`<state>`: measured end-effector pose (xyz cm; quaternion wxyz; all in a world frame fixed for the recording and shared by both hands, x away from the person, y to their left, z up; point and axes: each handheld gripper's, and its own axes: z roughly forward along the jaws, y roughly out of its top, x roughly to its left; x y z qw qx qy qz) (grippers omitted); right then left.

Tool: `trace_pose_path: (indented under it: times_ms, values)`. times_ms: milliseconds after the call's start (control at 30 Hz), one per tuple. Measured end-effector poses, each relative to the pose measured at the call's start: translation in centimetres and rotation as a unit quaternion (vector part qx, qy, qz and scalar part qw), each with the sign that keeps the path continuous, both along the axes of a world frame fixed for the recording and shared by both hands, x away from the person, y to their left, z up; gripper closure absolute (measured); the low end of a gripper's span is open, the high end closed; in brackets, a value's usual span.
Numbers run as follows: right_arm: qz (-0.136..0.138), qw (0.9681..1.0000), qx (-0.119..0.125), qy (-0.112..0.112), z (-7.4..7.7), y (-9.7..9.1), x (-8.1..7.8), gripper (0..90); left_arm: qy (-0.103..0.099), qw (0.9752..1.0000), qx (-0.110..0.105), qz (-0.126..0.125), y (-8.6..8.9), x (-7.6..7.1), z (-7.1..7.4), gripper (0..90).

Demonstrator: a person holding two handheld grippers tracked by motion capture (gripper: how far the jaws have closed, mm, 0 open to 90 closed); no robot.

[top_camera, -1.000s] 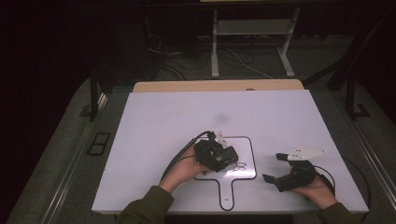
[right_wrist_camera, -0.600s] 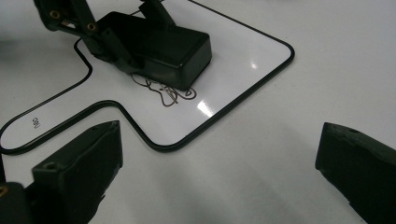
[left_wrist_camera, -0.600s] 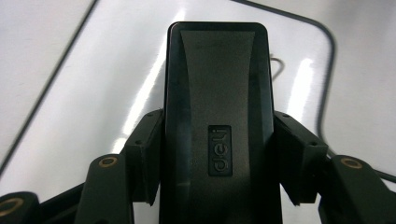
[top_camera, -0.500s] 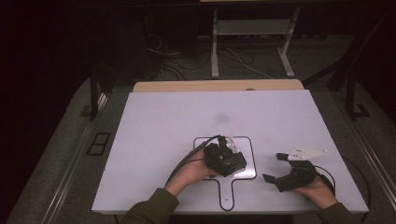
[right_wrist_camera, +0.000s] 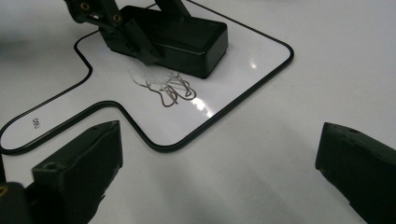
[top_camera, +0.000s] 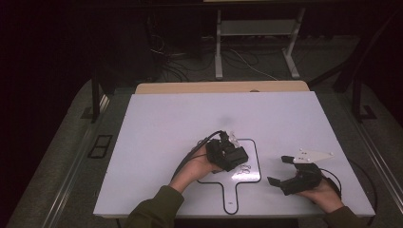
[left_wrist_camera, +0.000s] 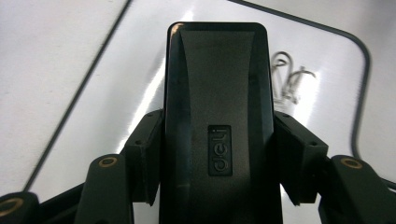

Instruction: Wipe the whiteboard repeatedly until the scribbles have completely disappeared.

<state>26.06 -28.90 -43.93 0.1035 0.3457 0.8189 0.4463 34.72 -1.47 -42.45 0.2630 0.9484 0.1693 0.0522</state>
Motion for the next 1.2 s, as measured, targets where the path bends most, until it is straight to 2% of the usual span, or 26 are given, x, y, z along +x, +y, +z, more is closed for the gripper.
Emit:
trace_pose_path:
  times_ms: [133, 233, 500, 733, 900, 967, 1033, 1200]
  values:
    - [0.0, 1.0, 0.0, 0.001, 0.0, 0.0, 0.0, 0.0, -0.001, 0.9999, 0.005, -0.01, -0.4, -0.5, 0.1, 39.4]
    - [0.0, 1.0, 0.0, 0.0, 0.0, 0.0, 0.0, 0.0, -0.002, 0.9995, 0.013, -0.03, -0.8, -1.3, 0.1, 39.4]
    - [0.0, 1.0, 0.001, 0.0, 0.0, 0.0, 0.0, 0.0, 0.001, 0.9982, 0.013, -0.059, -1.9, -2.9, 0.1, 39.4]
    - [0.0, 1.0, 0.001, 0.0, 0.0, 0.0, 0.0, 0.0, -0.002, 0.999, 0.014, -0.042, -1.9, -1.7, 0.1, 39.4]
    - [-0.001, 1.0, 0.001, 0.001, 0.0, -0.1, 0.0, 0.0, -0.006, 0.9997, 0.013, -0.02, -1.7, -0.4, 0.0, 39.4]
    - [0.0, 1.0, 0.001, 0.001, 0.0, -0.1, 0.0, 0.0, -0.019, 0.9992, 0.022, -0.03, -1.6, 0.5, 0.1, 39.4]
    - [-0.001, 1.0, 0.001, 0.001, 0.0, -0.1, 0.0, 0.0, -0.019, 0.9994, 0.019, -0.02, -1.6, 0.9, 0.1, 39.4]
    - [-0.001, 1.0, 0.001, 0.001, 0.0, -0.1, 0.0, 0.0, -0.016, 0.9996, 0.018, -0.016, -1.4, 1.4, 0.1, 39.4]
